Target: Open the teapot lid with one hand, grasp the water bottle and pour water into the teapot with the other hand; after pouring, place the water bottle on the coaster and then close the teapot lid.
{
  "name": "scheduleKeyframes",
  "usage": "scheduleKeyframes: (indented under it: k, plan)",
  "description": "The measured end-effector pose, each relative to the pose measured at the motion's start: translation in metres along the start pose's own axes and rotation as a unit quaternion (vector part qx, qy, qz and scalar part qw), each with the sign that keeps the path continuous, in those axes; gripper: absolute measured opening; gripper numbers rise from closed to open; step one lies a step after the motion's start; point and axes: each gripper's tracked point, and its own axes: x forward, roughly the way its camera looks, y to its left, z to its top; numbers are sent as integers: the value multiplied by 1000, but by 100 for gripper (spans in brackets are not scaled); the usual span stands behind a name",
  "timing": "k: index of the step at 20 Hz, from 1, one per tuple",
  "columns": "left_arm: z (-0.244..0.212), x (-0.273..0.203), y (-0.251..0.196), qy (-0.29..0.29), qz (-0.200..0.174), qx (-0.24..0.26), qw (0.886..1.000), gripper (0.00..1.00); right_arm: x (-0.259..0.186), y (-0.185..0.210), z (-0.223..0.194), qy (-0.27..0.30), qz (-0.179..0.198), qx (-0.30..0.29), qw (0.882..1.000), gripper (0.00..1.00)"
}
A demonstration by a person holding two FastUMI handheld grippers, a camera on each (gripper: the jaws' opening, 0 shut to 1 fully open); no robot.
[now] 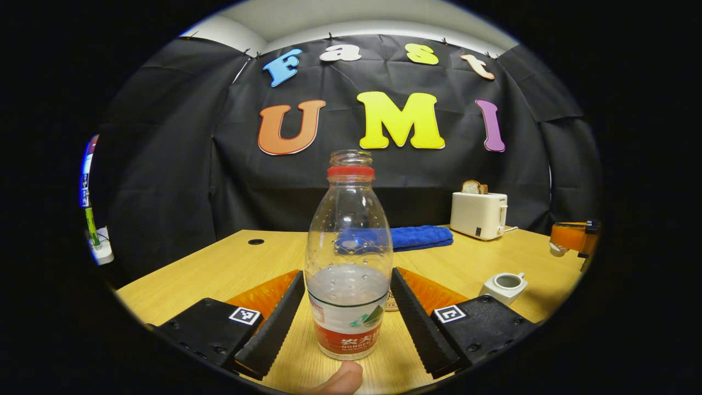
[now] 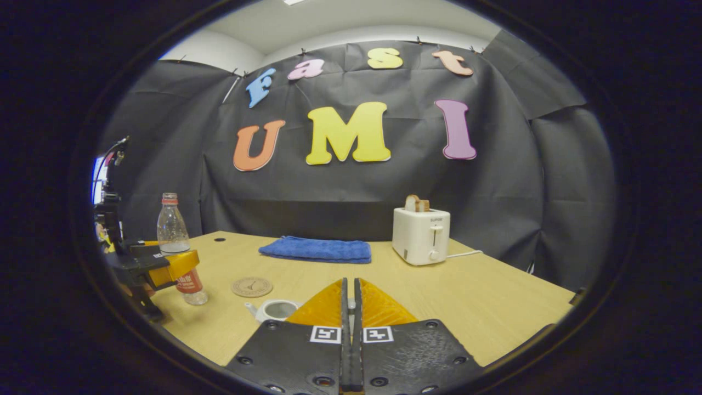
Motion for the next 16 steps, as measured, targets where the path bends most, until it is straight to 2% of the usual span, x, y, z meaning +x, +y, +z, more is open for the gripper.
scheduleKeyframes:
  k: [2,6,10,13,16]
  plan:
    - [1,2,0,-2,1,2,1000,98,-3,-5,-3,4,1,2,1000,0]
    - [0,3,1,12,5,13,1000,79,-9,-25,-3,1,-14,3,1000,0]
    - [-1,-3,-2,49,14,42,998,77,-13,-42,-4,0,-21,17,1000,0]
    - [-6,-7,4,92,45,103,989,76,-15,-54,-8,5,-29,22,999,0]
    - [0,-4,-14,96,42,177,979,76,-21,-65,-15,12,-36,18,999,0]
